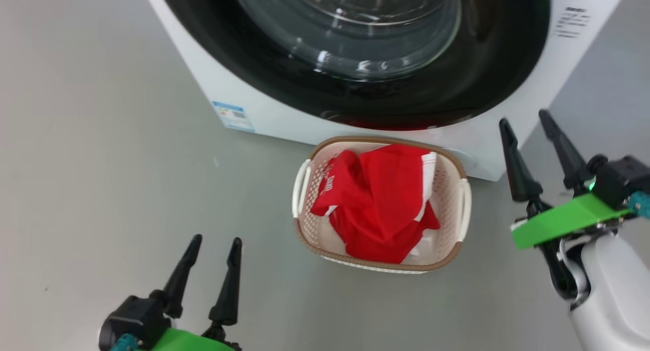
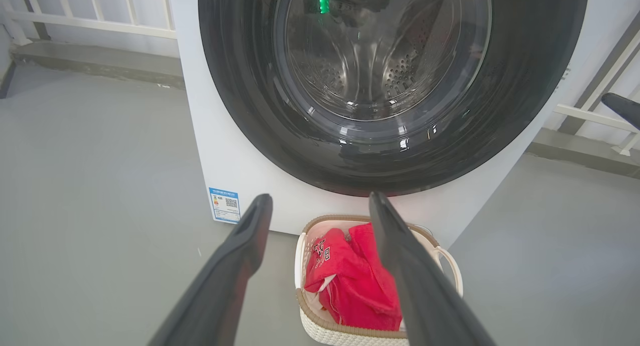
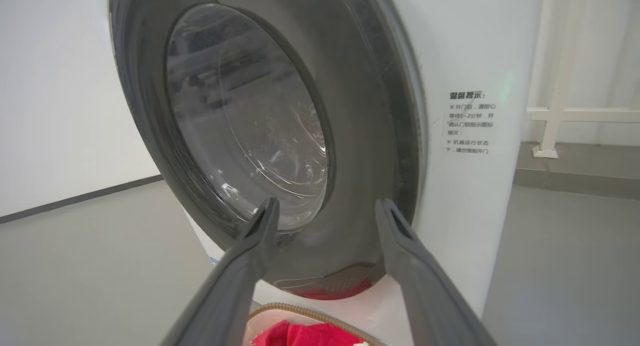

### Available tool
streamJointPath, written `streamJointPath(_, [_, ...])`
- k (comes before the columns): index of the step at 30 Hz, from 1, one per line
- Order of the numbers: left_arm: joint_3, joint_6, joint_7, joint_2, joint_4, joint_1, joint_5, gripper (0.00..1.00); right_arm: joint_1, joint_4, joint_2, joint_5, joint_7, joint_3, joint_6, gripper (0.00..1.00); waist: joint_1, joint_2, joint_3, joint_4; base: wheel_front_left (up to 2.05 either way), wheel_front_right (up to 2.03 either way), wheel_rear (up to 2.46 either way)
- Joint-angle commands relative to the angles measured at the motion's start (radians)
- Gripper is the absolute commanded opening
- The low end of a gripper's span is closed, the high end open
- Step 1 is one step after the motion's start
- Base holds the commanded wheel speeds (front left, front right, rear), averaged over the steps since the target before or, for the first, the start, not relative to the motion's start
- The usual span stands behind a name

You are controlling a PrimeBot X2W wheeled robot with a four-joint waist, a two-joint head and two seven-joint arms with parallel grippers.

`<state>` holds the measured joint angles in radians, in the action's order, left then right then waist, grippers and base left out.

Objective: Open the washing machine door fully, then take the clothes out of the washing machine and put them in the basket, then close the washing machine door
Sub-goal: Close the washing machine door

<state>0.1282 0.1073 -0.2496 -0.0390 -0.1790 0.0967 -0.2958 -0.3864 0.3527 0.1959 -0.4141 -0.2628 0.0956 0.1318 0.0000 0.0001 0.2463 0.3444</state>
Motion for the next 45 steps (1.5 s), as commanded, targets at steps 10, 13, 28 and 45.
streamJointPath(10, [-0.105,0.018,-0.012,-0.011,-0.002,-0.024,0.052,1.00,0.151,-0.045,-0.017,0.004,0.001,0.001,-0.001,1.00,0.0000,-0.0001,-0.078,-0.112,0.00,0.00,0.00])
streamJointPath(13, [-0.123,0.020,-0.012,-0.011,-0.007,-0.031,0.059,1.00,0.188,-0.043,-0.023,0.007,0.001,-0.008,-0.001,1.00,0.0000,-0.0001,-0.093,-0.136,0.00,0.00,0.00])
streamJointPath(28, [-0.189,0.023,-0.012,-0.011,-0.005,-0.067,0.096,1.00,0.334,-0.050,-0.037,-0.010,0.001,-0.056,-0.001,1.00,0.0000,-0.0001,-0.147,-0.225,0.00,0.00,0.00])
streamJointPath(45, [-0.204,0.023,-0.012,-0.011,0.002,-0.099,0.112,1.00,0.448,-0.076,-0.046,-0.008,0.001,-0.117,-0.001,1.00,0.0000,-0.0001,-0.179,-0.266,0.00,0.00,0.00])
